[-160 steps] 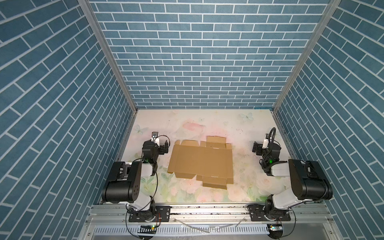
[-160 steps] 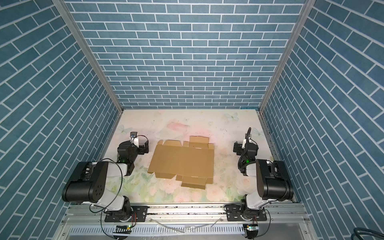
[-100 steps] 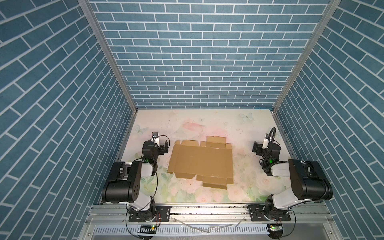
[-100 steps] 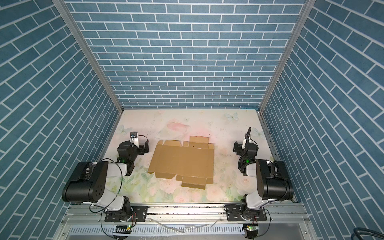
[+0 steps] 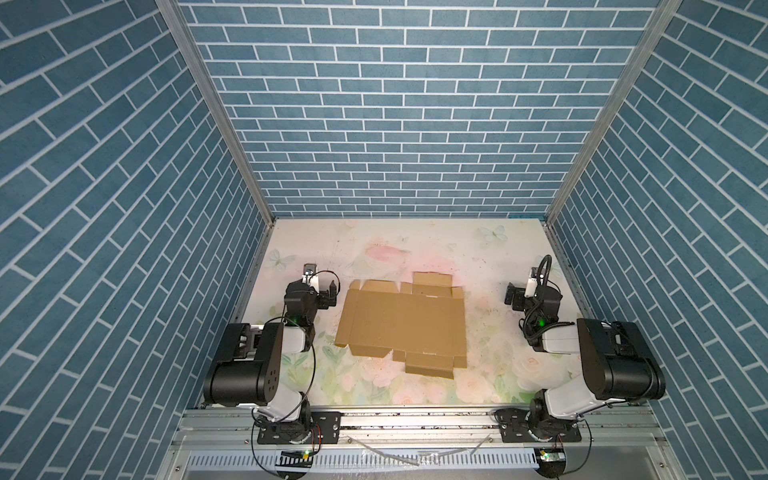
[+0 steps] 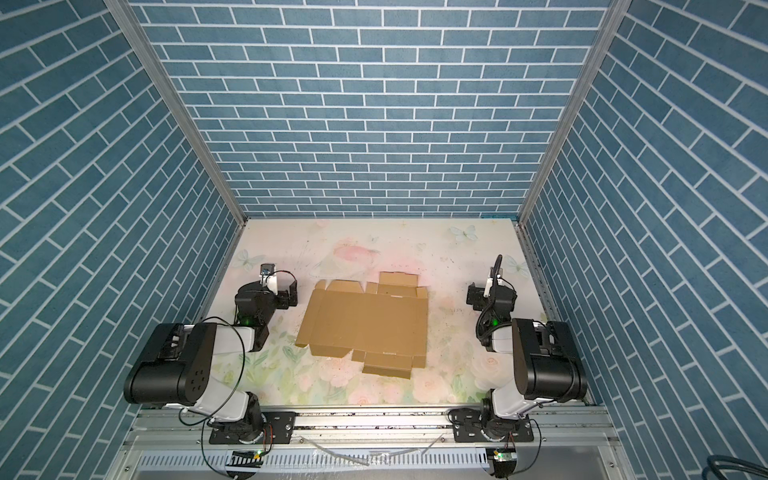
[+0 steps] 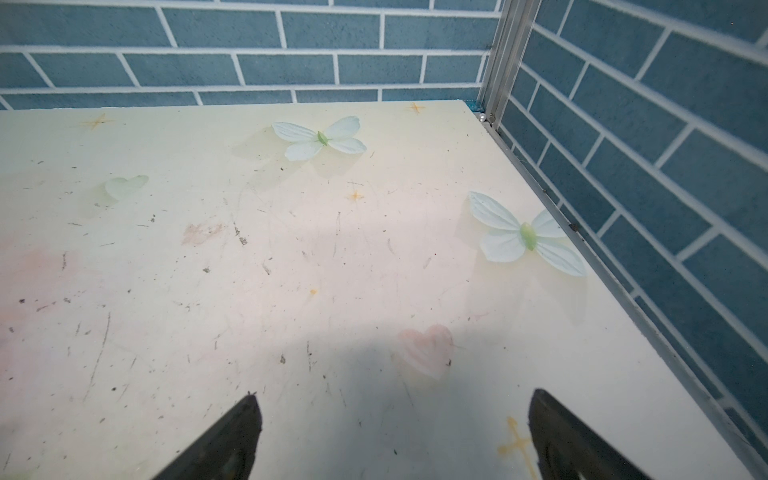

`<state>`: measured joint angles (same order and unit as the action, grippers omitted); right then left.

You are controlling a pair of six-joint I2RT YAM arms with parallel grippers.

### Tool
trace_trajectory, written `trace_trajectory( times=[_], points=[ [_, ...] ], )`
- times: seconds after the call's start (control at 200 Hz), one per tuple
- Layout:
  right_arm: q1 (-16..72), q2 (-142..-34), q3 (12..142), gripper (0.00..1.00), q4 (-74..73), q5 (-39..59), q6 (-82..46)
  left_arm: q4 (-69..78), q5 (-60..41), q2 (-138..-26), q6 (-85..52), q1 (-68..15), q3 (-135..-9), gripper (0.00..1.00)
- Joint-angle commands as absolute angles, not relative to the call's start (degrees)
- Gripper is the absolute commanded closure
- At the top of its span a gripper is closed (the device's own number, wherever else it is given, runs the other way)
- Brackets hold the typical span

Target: Fold the paper box

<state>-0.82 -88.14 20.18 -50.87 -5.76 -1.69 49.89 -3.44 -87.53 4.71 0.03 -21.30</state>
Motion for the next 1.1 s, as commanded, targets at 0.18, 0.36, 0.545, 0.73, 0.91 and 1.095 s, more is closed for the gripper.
trace_trajectory(
  times=[0.18, 0.36, 0.545, 0.73, 0.91, 1.095],
  points=[
    [-1.1, -88.3, 22.0, 0.01, -50.5, -5.3, -2.7, 49.2, -3.0, -87.5, 4.6, 0.0, -22.2, 0.01],
    [-1.1, -88.4, 22.1, 0.01, -50.3, -5.3, -2.9, 49.2, -3.0, -87.5, 4.6, 0.0, -22.3, 0.0],
    [-1.3, -88.2, 22.1, 0.01, -50.4, -5.0, -3.0, 49.6, -2.2, -87.2, 4.5, 0.0, -22.0, 0.0],
    [-1.3, -80.0, 27.5, 0.01, -33.6, -8.6, -4.9, 39.3, 4.5, -76.6, 1.6, 0.0, -23.1, 0.0],
    [-1.5, -71.1, 41.0, 0.01, 0.8, -13.6, -19.9, 16.7, 20.4, -63.1, -18.1, 0.7, -29.1, 0.0],
    [1.2, -68.9, 46.3, 0.01, 15.3, -2.7, -27.9, -0.4, 7.7, -61.1, -21.5, 2.1, -38.0, 0.0]
  ],
)
